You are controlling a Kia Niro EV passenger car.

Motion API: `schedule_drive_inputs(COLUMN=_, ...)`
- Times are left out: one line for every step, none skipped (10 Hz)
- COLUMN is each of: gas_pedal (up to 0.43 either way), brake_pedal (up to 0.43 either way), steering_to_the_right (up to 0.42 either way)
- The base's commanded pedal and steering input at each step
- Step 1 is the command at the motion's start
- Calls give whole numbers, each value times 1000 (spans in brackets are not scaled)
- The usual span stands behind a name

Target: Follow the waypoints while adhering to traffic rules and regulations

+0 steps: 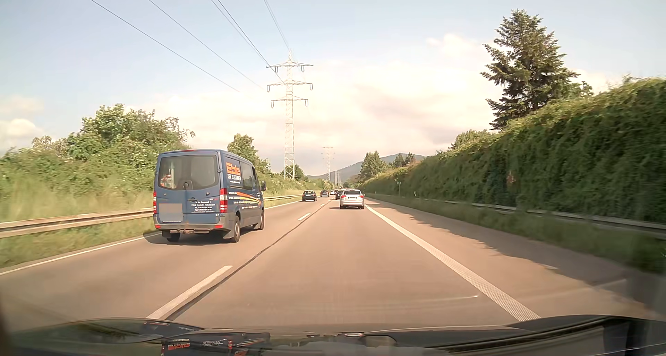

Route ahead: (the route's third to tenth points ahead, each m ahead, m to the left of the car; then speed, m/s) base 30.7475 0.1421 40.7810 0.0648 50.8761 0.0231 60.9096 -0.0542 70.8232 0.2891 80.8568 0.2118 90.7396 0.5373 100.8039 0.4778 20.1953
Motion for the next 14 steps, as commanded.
schedule_drive_inputs(gas_pedal=177, brake_pedal=0, steering_to_the_right=-1)
schedule_drive_inputs(gas_pedal=177, brake_pedal=0, steering_to_the_right=-1)
schedule_drive_inputs(gas_pedal=177, brake_pedal=0, steering_to_the_right=-1)
schedule_drive_inputs(gas_pedal=177, brake_pedal=0, steering_to_the_right=-1)
schedule_drive_inputs(gas_pedal=169, brake_pedal=0, steering_to_the_right=-1)
schedule_drive_inputs(gas_pedal=169, brake_pedal=0, steering_to_the_right=-1)
schedule_drive_inputs(gas_pedal=169, brake_pedal=0, steering_to_the_right=-1)
schedule_drive_inputs(gas_pedal=169, brake_pedal=0, steering_to_the_right=-1)
schedule_drive_inputs(gas_pedal=169, brake_pedal=0, steering_to_the_right=-1)
schedule_drive_inputs(gas_pedal=169, brake_pedal=0, steering_to_the_right=-1)
schedule_drive_inputs(gas_pedal=169, brake_pedal=0, steering_to_the_right=-1)
schedule_drive_inputs(gas_pedal=169, brake_pedal=0, steering_to_the_right=-1)
schedule_drive_inputs(gas_pedal=169, brake_pedal=0, steering_to_the_right=-1)
schedule_drive_inputs(gas_pedal=169, brake_pedal=0, steering_to_the_right=-1)
